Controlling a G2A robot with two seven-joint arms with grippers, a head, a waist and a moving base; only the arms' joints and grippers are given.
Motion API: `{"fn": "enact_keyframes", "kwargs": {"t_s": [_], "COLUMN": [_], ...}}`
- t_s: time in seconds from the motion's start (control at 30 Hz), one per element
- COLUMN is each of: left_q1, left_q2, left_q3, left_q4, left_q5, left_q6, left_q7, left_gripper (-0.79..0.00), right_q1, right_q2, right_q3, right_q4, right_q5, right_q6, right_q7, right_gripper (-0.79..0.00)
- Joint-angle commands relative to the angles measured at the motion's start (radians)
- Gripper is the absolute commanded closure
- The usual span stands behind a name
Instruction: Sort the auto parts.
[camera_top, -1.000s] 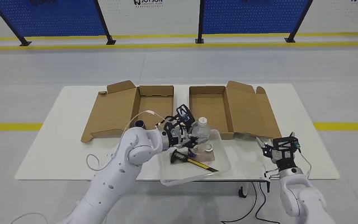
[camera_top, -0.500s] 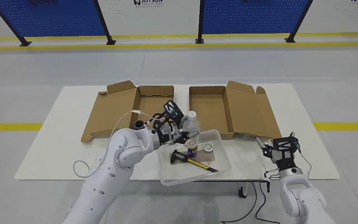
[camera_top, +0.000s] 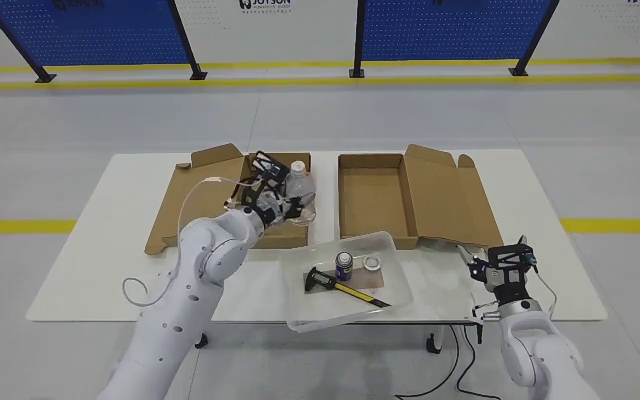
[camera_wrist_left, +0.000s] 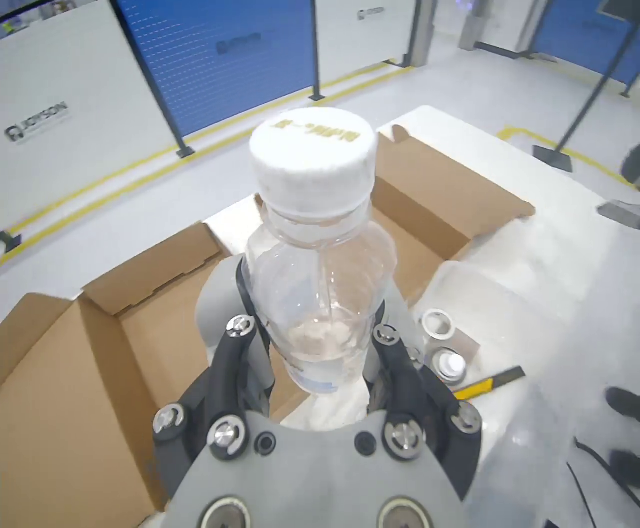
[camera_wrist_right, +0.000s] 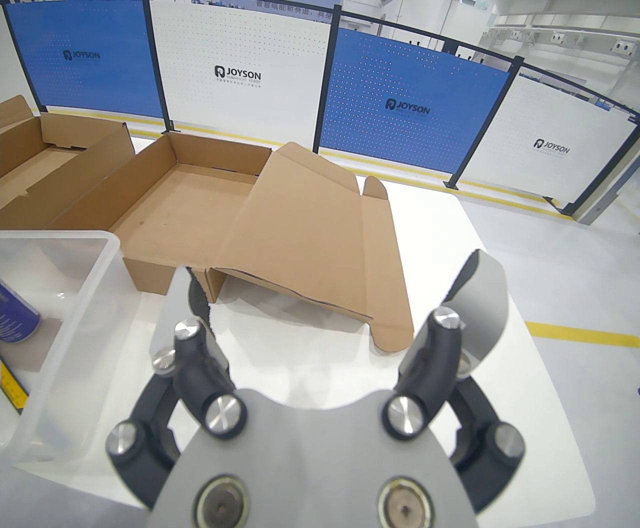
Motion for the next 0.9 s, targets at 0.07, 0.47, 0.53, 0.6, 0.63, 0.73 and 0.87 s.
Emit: {"fn": "enact_keyframes", "kwargs": {"t_s": [0.07,0.47,0.53,0.6,0.63,0.73,0.87], "left_q1": [-0.004,-0.006,-0.006,0.004,0.004,-0.008,-0.046], "left_q2": [-0.007,-0.01,-0.01,-0.011,-0.011,-0.015,-0.023], "left_q3": [0.017,0.021,0.021,0.019,0.022,0.024,0.029], "left_q4": [0.038,0.058,0.058,0.063,0.071,0.102,0.181], "left_q5": [0.03,0.025,0.025,0.016,0.032,0.052,0.086], "left_q6": [0.099,0.11,0.11,0.12,0.124,0.163,0.222], "left_q7": [0.03,0.038,0.038,0.056,0.06,0.107,0.164], "left_gripper": [0.0,0.0,0.0,0.0,0.0,0.0,0.0], "right_q1": [0.0,0.0,0.0,0.0,0.0,0.0,0.0], "right_q2": [0.0,0.0,0.0,0.0,0.0,0.0,0.0], "right_q3": [0.0,0.0,0.0,0.0,0.0,0.0,0.0], "right_q4": [0.0,0.0,0.0,0.0,0.0,0.0,0.0], "right_q5": [0.0,0.0,0.0,0.0,0.0,0.0,0.0], "right_q6": [0.0,0.0,0.0,0.0,0.0,0.0,0.0], "right_q7": [0.0,0.0,0.0,0.0,0.0,0.0,0.0], "right_gripper": [-0.785,-0.785,-0.785,-0.785,-0.785,-0.785,-0.785]}}
